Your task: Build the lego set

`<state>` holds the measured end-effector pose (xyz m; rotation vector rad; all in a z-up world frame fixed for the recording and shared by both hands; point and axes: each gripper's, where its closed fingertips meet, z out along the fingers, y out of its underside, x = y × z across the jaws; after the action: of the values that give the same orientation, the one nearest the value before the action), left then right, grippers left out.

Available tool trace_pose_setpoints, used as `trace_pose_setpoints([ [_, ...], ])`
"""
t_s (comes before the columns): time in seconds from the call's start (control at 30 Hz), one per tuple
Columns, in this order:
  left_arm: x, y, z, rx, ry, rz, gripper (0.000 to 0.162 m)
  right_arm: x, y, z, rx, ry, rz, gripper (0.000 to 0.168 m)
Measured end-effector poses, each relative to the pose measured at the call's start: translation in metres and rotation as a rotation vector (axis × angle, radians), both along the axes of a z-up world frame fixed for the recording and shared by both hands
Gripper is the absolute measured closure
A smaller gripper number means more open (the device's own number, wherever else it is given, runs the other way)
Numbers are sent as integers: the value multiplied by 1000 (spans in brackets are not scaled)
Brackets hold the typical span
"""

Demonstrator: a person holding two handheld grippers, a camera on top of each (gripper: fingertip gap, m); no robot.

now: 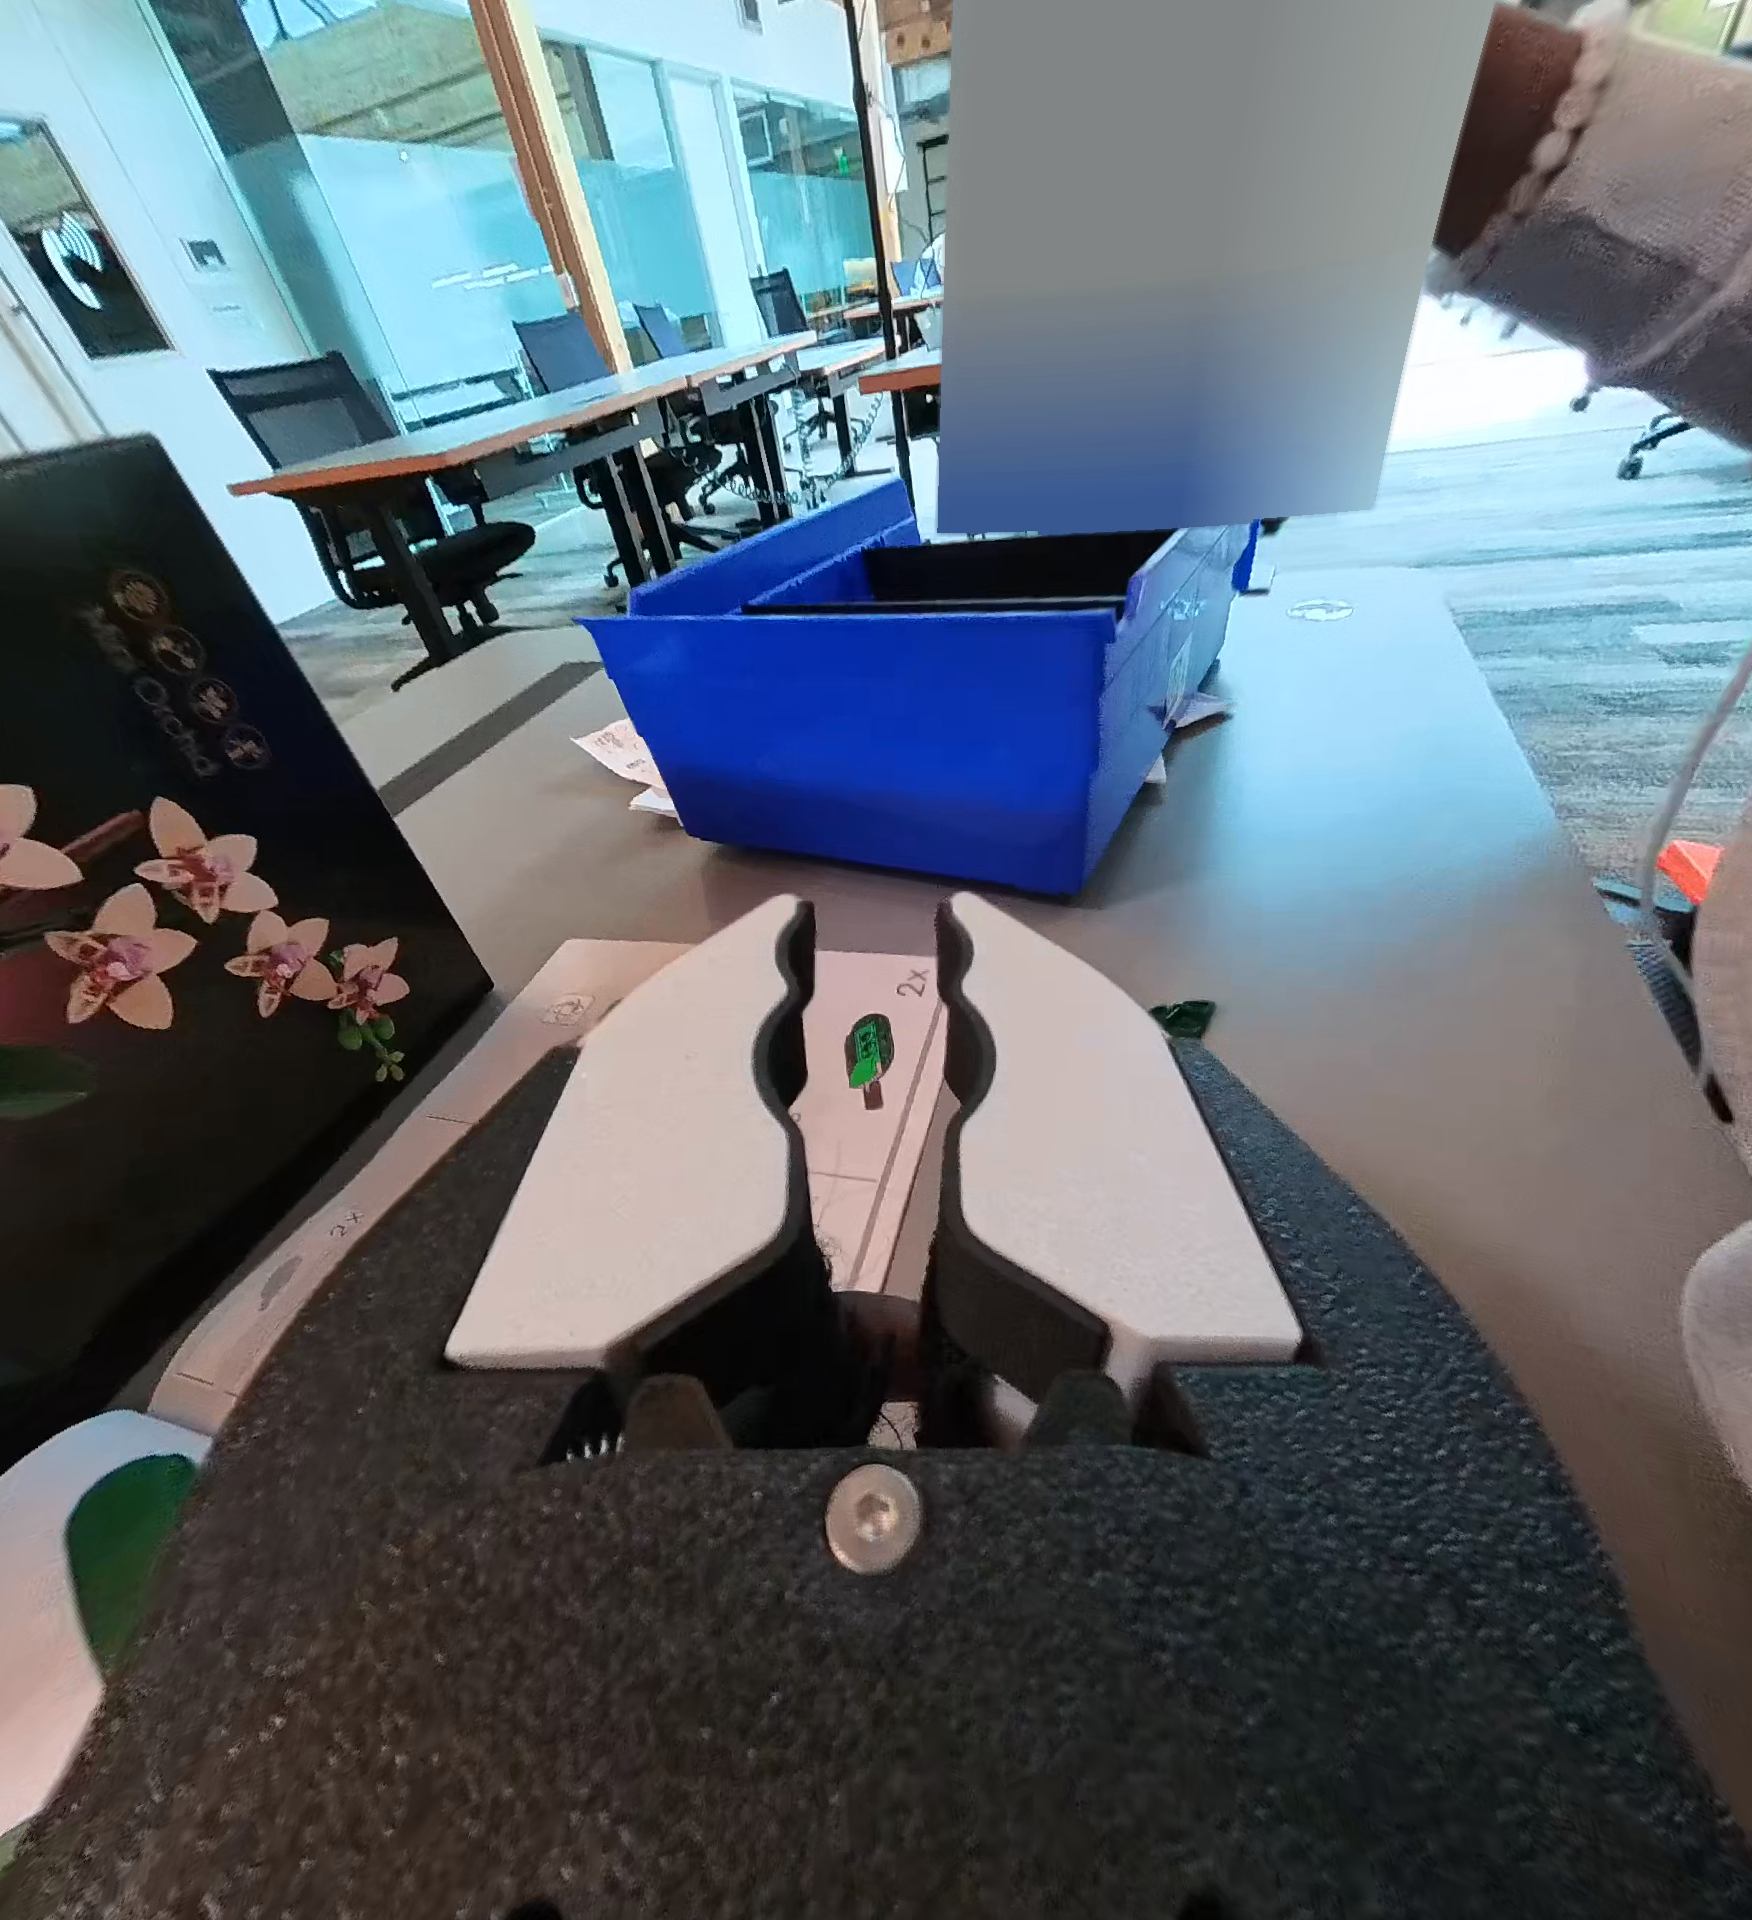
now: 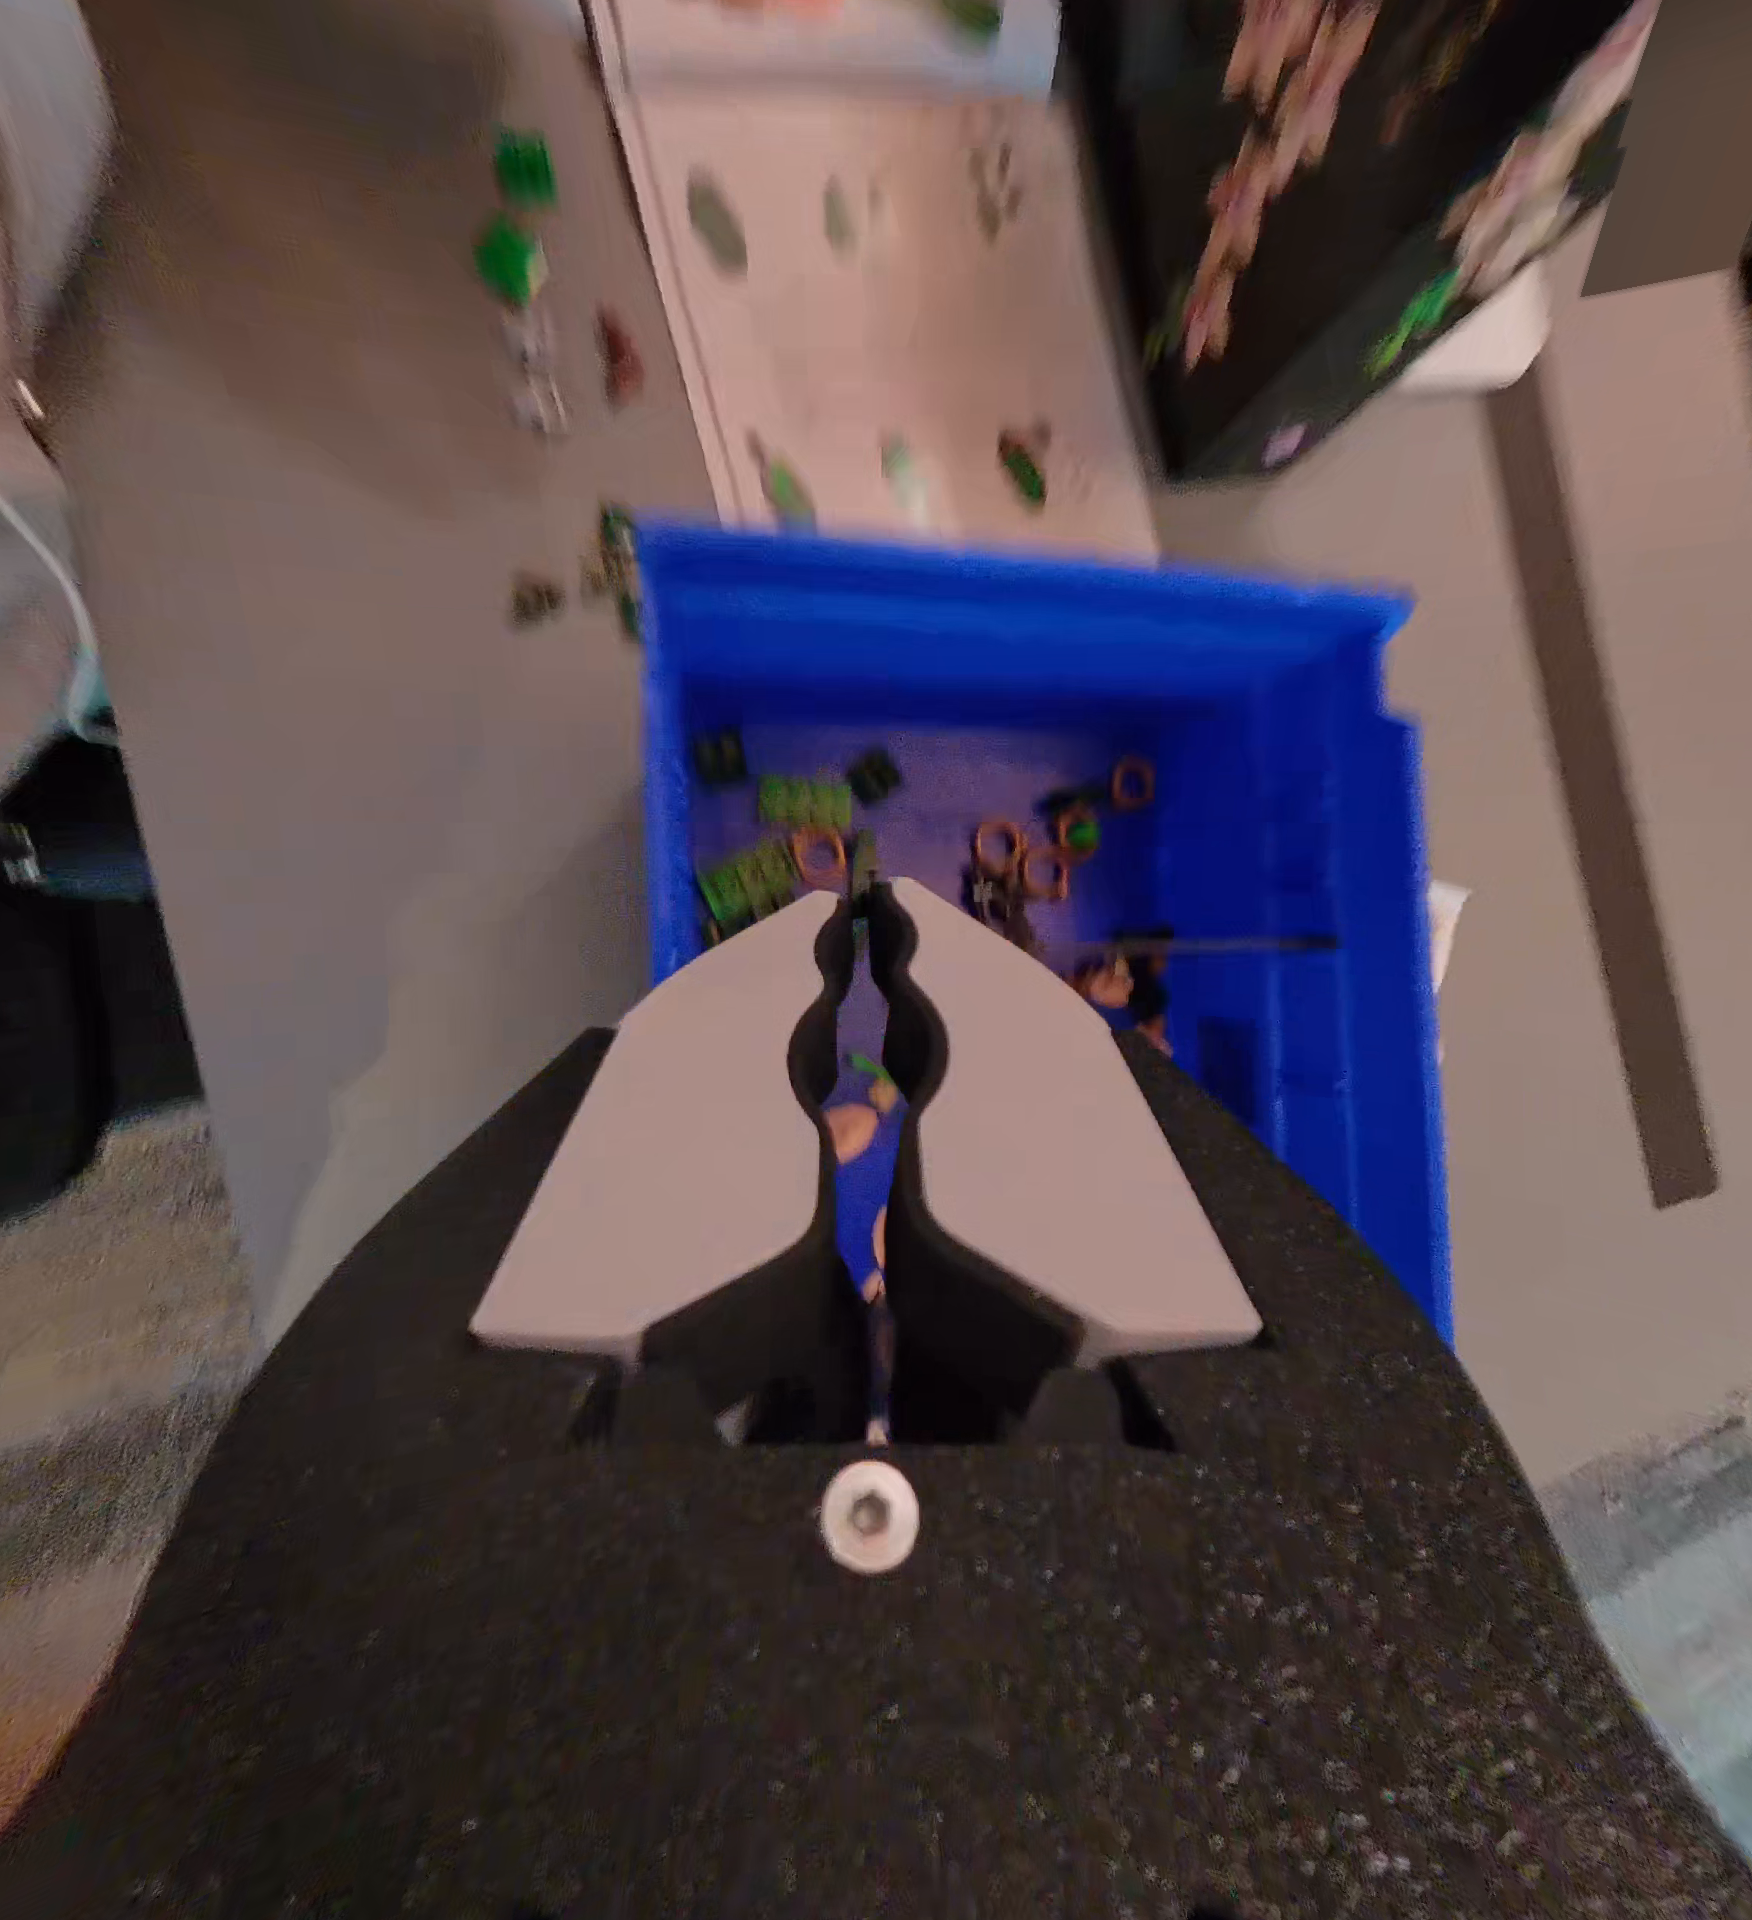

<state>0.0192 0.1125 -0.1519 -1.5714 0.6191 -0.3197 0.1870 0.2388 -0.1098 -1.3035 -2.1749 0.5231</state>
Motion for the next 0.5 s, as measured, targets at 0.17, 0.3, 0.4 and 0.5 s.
trace_pose_setpoints([
  [0.17,4,-3,-1,22,-27,-25,141,-43,-95,-2,6,126,11,165],
  [0.3,12,-6,-5,12,-25,-73,141,-67,-107,-79,10,49,-170,165],
  [0.4,15,-9,-6,5,-30,-88,141,-68,-101,-119,-32,8,-258,164],
  [0.5,18,-11,-3,13,-38,-102,141,-71,-105,-134,-75,1,-264,161],
])
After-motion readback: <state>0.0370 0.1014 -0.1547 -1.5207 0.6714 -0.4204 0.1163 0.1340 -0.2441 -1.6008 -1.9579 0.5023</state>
